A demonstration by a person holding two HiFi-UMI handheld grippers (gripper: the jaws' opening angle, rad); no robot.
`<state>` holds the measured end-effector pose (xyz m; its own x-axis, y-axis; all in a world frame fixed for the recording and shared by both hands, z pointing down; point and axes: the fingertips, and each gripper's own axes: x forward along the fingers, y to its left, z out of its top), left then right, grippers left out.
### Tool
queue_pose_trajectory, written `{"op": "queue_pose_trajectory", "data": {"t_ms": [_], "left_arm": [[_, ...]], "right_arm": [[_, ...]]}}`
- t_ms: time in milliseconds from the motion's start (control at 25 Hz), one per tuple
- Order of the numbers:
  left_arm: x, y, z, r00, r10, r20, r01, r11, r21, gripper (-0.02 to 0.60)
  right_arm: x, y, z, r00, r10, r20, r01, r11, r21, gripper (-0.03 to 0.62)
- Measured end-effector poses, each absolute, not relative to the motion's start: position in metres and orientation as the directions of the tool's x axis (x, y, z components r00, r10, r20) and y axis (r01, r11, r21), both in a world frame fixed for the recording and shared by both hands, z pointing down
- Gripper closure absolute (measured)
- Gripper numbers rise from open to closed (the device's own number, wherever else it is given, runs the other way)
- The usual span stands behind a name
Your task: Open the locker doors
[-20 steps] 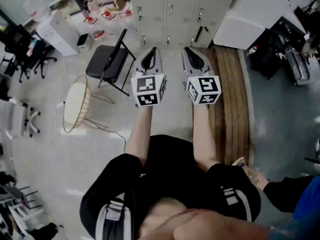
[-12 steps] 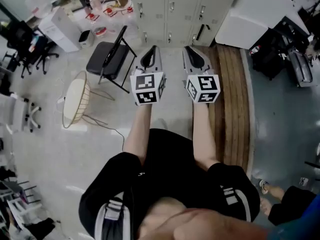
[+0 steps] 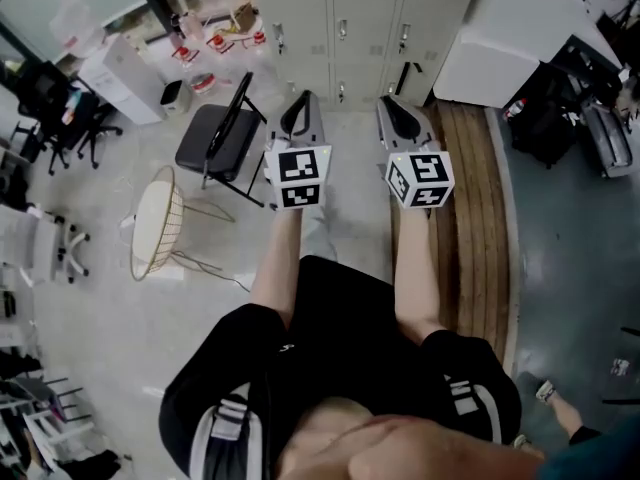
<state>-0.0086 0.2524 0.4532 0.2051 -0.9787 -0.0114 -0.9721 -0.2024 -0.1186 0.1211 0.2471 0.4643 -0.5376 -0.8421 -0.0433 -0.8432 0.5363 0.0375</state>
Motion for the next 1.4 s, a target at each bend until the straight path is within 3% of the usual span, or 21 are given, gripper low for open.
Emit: {"op": "queue_pose_trajectory", "data": {"t_ms": [360, 600, 800, 1080, 1400], "left_arm": [[-0.028, 0.075, 0.49, 0.284, -0.959, -0.01, -0.958, -0.285, 0.022, 0.578], [-0.096, -0.075, 0.486, 0.259, -0.964, 0.063, -0.966, -0.258, 0.013, 0.578], [-0.147, -0.18, 0.46, 0.239, -0.97, 0.045, -0.97, -0.236, 0.058, 0.578], [-0.169, -0.256, 0.428, 0.219, -0.975, 0.036, -0.972, -0.215, 0.096, 0.578], [-0.177, -0.294, 0.398, 0.187, -0.982, -0.009, -0.977, -0.187, 0.104, 0.578]], "right_arm": [[0.11, 0.077, 0.498, -0.494, -0.868, -0.042, -0.869, 0.494, 0.019, 0.56], [0.011, -0.076, 0.5, -0.576, -0.814, -0.082, -0.808, 0.581, -0.1, 0.56], [-0.06, -0.179, 0.475, -0.628, -0.774, -0.081, -0.77, 0.633, -0.08, 0.565], [-0.074, -0.263, 0.448, -0.562, -0.827, -0.012, -0.824, 0.561, -0.075, 0.574], [-0.095, -0.305, 0.422, -0.638, -0.769, -0.035, -0.769, 0.639, -0.035, 0.572]]}}
